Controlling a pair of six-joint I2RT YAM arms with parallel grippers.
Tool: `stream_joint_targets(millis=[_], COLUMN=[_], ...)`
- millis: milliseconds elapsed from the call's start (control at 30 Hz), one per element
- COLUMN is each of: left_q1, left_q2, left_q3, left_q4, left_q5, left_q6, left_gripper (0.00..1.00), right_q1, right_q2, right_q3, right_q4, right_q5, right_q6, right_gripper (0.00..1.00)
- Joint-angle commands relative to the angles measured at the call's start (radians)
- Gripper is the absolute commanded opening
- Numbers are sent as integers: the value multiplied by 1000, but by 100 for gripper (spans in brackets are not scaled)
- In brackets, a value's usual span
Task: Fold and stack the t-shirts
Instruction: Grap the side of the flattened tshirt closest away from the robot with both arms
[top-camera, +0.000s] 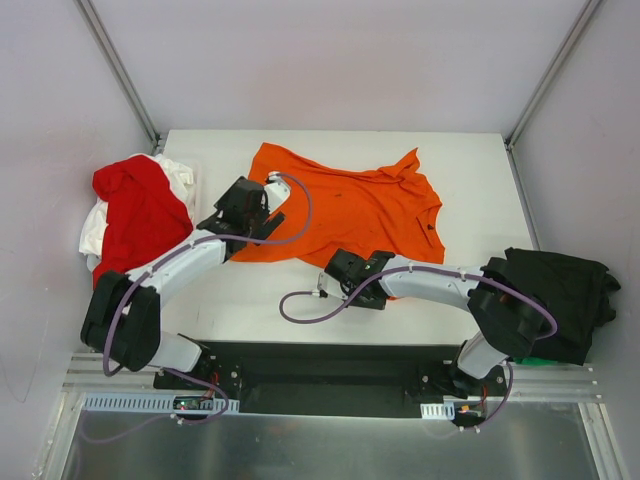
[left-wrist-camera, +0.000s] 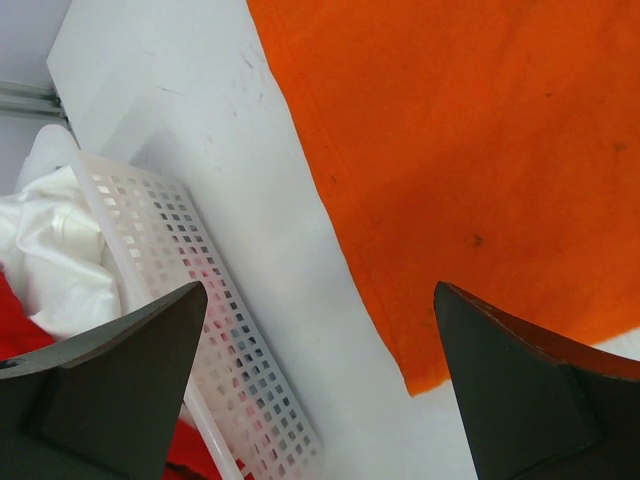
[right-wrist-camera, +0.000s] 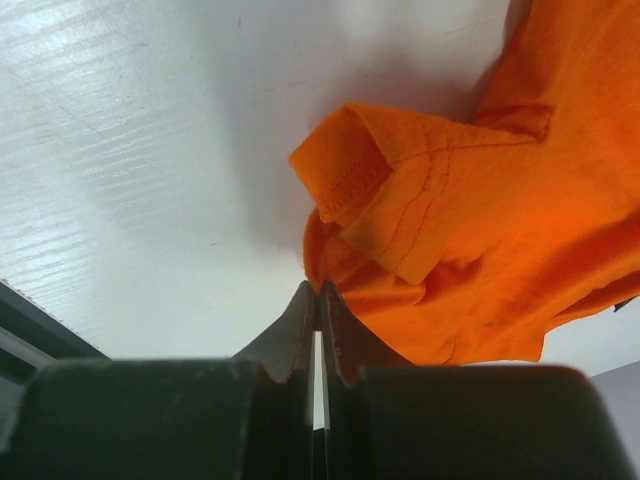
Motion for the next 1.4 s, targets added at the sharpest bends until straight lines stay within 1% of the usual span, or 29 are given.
stream_joint_targets(millis=[0, 100, 233, 467, 633, 733, 867, 1100, 1367], left_q1=[-15, -32, -38, -39, -38, -39, -38, -32, 22], left_q2=[-119, -152, -161, -190, -181, -144, -78, 29, 107], left_q3=[-14, -37, -95, -204, -222, -219, -180, -106, -45], left_q4=[-125, -163, -174, -205, -209, -209, -208, -209, -208], left_q5=[113, 131, 108, 105, 127, 131, 148, 162, 182], left_q6=[-62, -77, -27, 6, 6, 1, -2, -10, 7], left_gripper=[97, 98, 97, 95, 95, 92, 88, 88, 87], right_q1=[-1, -3, -6, -6, -7, -7, -7, -10, -14], right_q2=[-23, -28, -46, -80, -106, -132, -152, -178, -185], right_q3=[8, 2, -28, -41, -38, -40, -40, -55, -64], right_q4=[-43, -43, -43, -51, -60, -60, -69, -54, -44], right_q5=[-11, -3, 23, 26, 38, 55, 54, 70, 69], right_q6=[14, 15, 17, 23, 25, 23, 25, 20, 17], right_gripper=[1, 1, 1, 1, 1, 1, 1, 1, 1])
